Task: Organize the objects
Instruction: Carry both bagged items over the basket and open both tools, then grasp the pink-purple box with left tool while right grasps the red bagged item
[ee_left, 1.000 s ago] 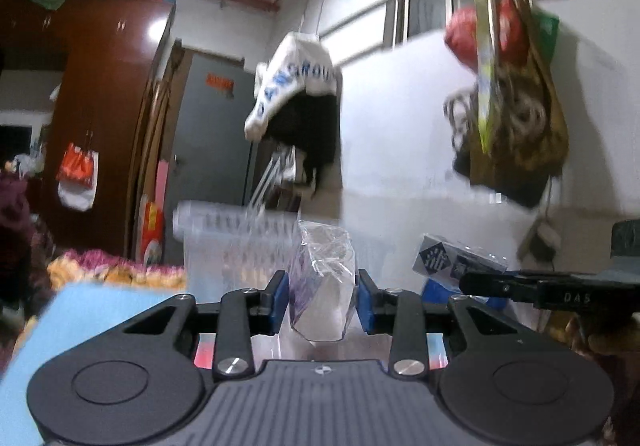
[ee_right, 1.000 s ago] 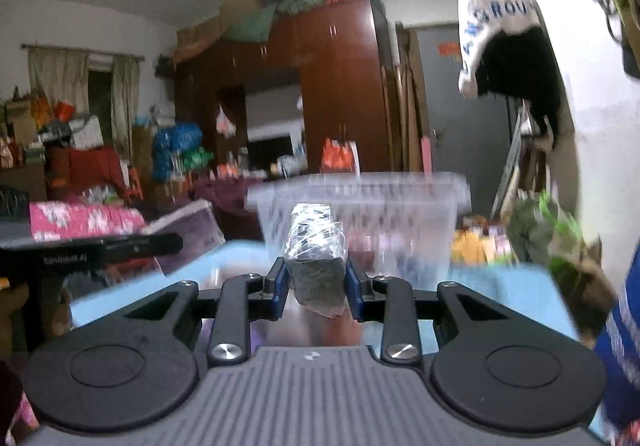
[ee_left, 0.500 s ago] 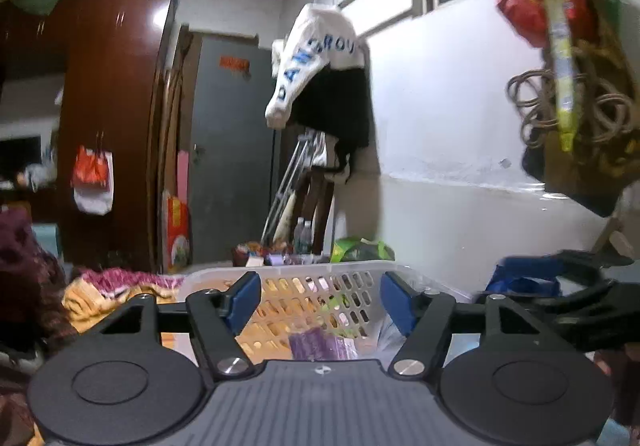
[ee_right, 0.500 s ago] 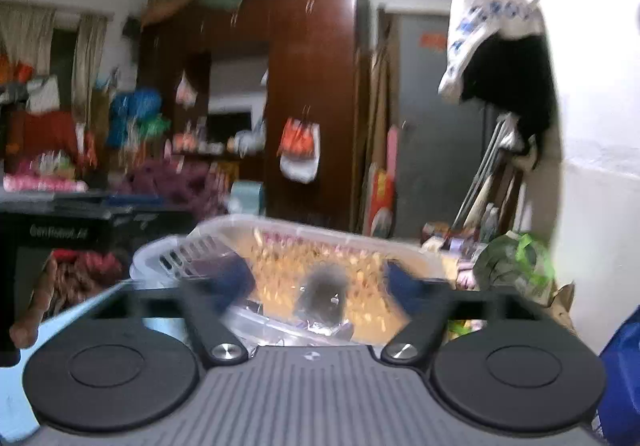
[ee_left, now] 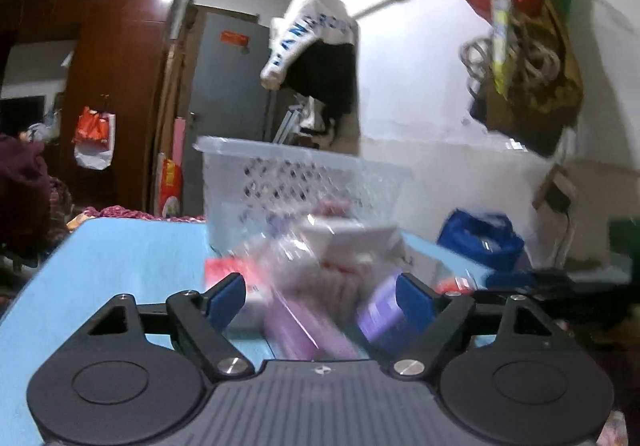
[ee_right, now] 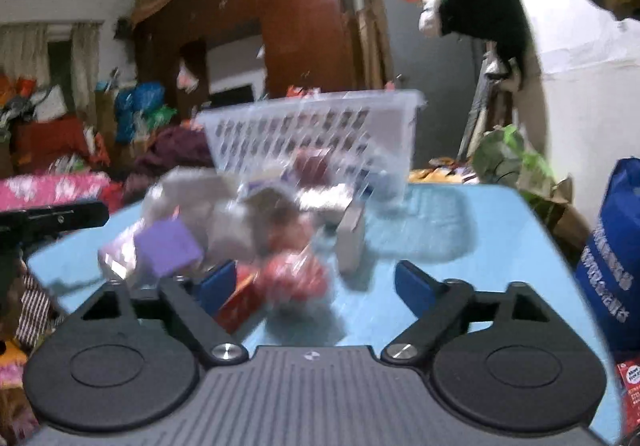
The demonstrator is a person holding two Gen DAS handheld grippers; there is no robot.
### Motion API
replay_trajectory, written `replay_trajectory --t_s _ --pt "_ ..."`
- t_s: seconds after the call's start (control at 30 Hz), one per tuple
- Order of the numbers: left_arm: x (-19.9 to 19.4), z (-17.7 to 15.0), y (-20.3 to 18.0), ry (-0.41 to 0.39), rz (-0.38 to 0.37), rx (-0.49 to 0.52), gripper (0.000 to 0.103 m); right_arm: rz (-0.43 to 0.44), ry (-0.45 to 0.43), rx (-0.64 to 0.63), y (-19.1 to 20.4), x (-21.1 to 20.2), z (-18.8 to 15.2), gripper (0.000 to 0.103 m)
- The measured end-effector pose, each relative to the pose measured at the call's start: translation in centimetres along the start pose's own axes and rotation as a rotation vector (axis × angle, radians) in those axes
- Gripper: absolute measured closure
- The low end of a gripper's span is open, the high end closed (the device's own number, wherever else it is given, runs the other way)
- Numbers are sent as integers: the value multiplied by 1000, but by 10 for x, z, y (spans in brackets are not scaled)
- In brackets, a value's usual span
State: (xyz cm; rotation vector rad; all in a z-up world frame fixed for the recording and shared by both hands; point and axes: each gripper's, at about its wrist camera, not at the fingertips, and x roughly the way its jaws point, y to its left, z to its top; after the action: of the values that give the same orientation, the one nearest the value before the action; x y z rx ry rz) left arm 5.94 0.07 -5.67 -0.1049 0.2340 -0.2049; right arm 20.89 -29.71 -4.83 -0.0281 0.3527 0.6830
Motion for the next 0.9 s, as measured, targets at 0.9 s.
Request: replay_trajectory --t_s 0.9 --pt "-14 -27 -1 0 97 84 49 19 -2 36 -4 -1 -11 56"
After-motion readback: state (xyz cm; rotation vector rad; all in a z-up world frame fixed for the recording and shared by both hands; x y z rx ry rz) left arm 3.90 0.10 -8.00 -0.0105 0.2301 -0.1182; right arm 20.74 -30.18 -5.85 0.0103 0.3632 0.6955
